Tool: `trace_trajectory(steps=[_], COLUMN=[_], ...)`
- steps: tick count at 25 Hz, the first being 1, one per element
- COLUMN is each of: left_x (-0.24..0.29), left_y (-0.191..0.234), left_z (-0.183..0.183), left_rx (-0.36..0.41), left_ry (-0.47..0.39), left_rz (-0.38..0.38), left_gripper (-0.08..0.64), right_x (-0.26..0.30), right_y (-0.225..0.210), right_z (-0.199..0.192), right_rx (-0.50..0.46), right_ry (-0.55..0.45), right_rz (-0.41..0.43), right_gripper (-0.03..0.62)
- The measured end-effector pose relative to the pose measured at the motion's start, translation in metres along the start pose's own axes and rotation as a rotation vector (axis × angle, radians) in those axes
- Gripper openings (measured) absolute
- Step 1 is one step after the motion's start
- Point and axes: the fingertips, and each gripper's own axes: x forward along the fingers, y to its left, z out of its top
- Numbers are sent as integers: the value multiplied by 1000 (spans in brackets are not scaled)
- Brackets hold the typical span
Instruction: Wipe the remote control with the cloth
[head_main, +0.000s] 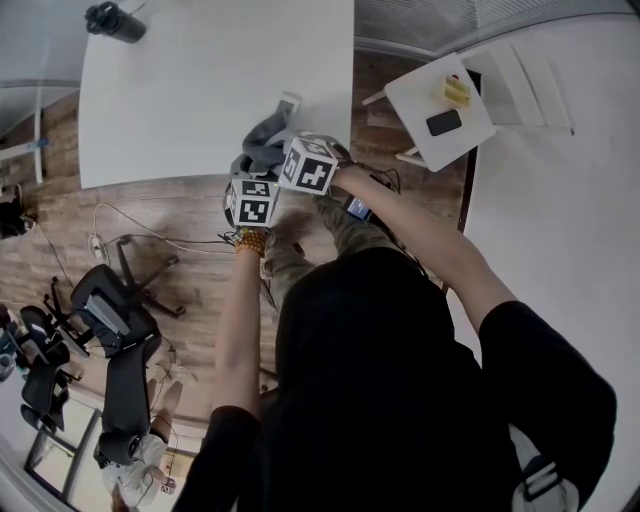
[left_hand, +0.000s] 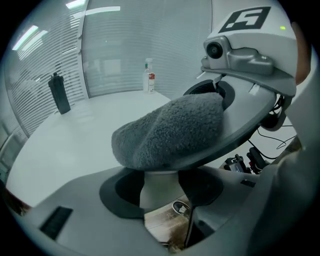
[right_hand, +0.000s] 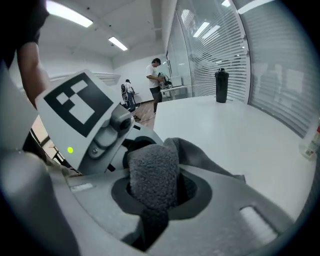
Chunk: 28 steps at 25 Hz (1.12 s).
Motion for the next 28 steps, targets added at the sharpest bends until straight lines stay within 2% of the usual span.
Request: trace_trajectory(steps=[2, 4, 7, 10, 12, 15, 19, 23, 28], left_x=[1, 1, 1, 1, 3, 2, 1, 0, 3], left_y=[-1, -1, 0, 1, 1, 0, 3, 2, 3], left_z=[-1, 0, -2, 4, 0, -1, -1, 2, -3], left_rx=[0, 8, 3, 19, 12, 6, 4, 11, 6], left_ry=[3, 4, 15, -2, 4, 12, 10, 1, 28], left_rz=[-6, -11, -11, -9, -7, -12, -9, -9, -11], left_gripper=[225, 225, 225, 225, 225, 225, 225, 225, 225], right_x=[-8, -25, -45, -45, -39, -29, -16, -9, -9], right_y=[8, -3, -52, -105, -123, -117, -86, -73, -61], right_z=[7, 21, 27, 6, -12, -23, -13, -11, -12], right_rx=[28, 54, 57, 46, 41, 24, 9, -17, -40], right_ry=[-52, -129, -164, -82, -7, 39, 35, 59, 73], right_rz=[86, 90, -54, -194, -228, -217, -187, -226, -234], right_gripper=[57, 57, 57, 57, 57, 57, 54, 54, 54])
